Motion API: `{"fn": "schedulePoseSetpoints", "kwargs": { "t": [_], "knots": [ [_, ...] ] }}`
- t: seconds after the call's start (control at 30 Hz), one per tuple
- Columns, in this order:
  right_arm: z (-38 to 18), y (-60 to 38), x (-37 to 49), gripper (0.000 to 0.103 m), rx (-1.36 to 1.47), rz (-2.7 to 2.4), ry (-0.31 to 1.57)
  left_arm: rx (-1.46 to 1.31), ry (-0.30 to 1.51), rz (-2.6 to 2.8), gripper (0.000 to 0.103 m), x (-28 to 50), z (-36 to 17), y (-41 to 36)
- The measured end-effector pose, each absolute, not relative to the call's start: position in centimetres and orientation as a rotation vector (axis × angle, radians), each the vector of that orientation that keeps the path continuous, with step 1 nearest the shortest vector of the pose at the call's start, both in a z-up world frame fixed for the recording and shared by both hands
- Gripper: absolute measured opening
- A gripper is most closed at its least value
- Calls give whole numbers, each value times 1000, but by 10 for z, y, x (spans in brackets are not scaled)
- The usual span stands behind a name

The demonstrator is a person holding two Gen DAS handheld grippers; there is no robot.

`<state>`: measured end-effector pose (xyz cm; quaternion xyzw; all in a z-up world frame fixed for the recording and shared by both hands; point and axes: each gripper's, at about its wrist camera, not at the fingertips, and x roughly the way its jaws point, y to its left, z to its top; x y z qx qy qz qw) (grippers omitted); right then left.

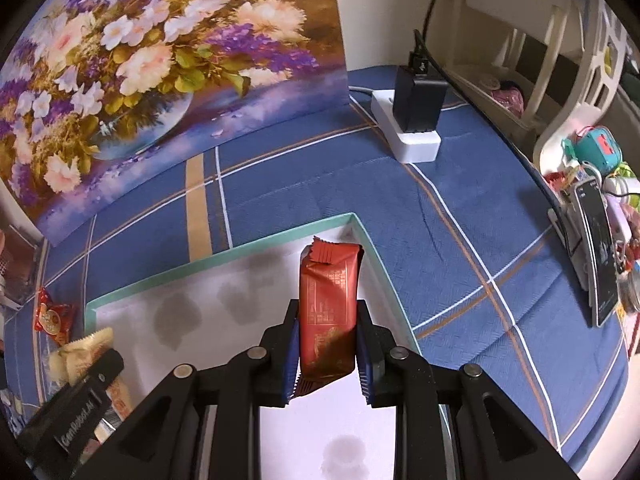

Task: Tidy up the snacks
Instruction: 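Carry both snacks over the white tray and release the cream pastry from left tool, then lower the brown chocolate bar into the tray and open the right tool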

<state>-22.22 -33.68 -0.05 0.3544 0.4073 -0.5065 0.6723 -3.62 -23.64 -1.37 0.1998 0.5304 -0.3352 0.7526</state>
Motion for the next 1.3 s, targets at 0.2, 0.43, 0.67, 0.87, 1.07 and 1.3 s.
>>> {"fn": "schedulePoseSetpoints", "kwargs": {
  "t": [0.2,0.43,0.67,0.87,1.07,1.3],
  "knots": [
    [-1,-330,-210,26,769,-1075,925,408,1154,-686,54,-34,-8,-227],
    [-2,-319,-203,26,732,-1040,938,393,1138,-644,63,-34,-2,-215],
    [-1,-322,-211,26,758,-1047,924,406,1107,-640,63,-40,4,-213],
    [-1,-322,-213,26,770,-1045,918,423,1102,-636,64,-44,3,-216],
    [-2,-322,-217,26,788,-1048,913,428,1094,-630,64,-45,3,-216],
    [-1,-322,-219,26,790,-1056,907,434,1088,-631,64,-48,4,-216]
  ]
}}
